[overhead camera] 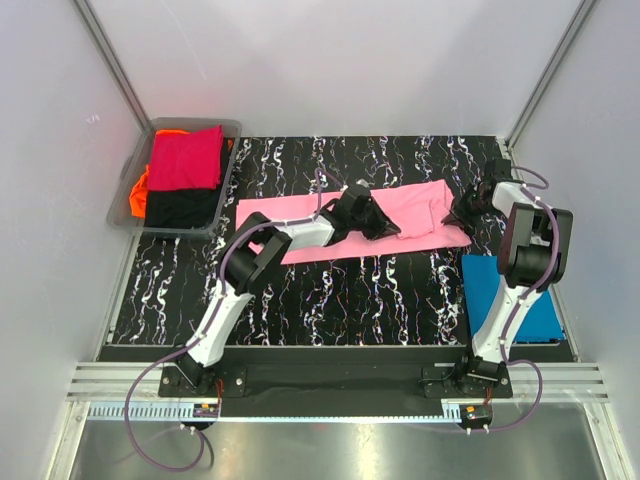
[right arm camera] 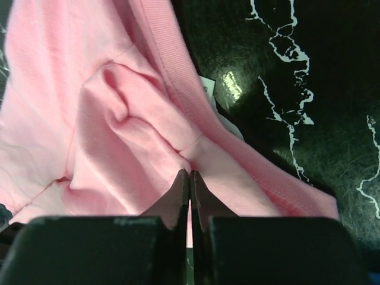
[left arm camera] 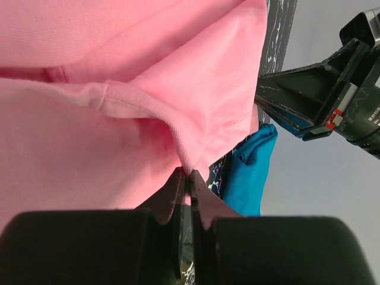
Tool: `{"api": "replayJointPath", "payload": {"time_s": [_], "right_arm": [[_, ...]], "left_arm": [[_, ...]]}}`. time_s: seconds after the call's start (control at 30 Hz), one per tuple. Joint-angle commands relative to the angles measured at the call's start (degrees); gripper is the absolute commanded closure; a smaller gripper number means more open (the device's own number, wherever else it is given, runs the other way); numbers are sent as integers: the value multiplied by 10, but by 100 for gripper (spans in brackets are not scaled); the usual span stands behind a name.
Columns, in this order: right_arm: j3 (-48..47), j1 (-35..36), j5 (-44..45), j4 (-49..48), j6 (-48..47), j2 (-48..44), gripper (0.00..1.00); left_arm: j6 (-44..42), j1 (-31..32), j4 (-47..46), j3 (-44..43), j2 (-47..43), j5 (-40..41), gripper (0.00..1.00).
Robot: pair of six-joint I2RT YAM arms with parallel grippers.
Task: Fold and stack the t-shirts
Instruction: Fold the tshirt
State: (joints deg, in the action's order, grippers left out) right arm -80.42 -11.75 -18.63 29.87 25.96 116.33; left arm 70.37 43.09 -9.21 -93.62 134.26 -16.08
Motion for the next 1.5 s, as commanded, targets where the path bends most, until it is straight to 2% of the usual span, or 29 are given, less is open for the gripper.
{"api": "replayJointPath", "payload": {"time_s": [0.0,0.2,0.6,0.93,1.47], "right_arm": [[-26,-2,7,3,11,-55,100],[-59,-2,-32,0,30,-49,100],[-141,-2,-69,-4,74,-7,100],[-93,-2,-62,-3,61,-30,100],[-46,-4,12,19,25,-68,100]], "left_arm": [[0,-15,-15,-15,-28,-16,94],[13,-34,-37,1,-42,-19,93],[50,-43,-56,-33,-12,-46,93],[60,-49,-47,-12,-25,-65,92],[79,-49,-34,16,-27,-106,92]]}}
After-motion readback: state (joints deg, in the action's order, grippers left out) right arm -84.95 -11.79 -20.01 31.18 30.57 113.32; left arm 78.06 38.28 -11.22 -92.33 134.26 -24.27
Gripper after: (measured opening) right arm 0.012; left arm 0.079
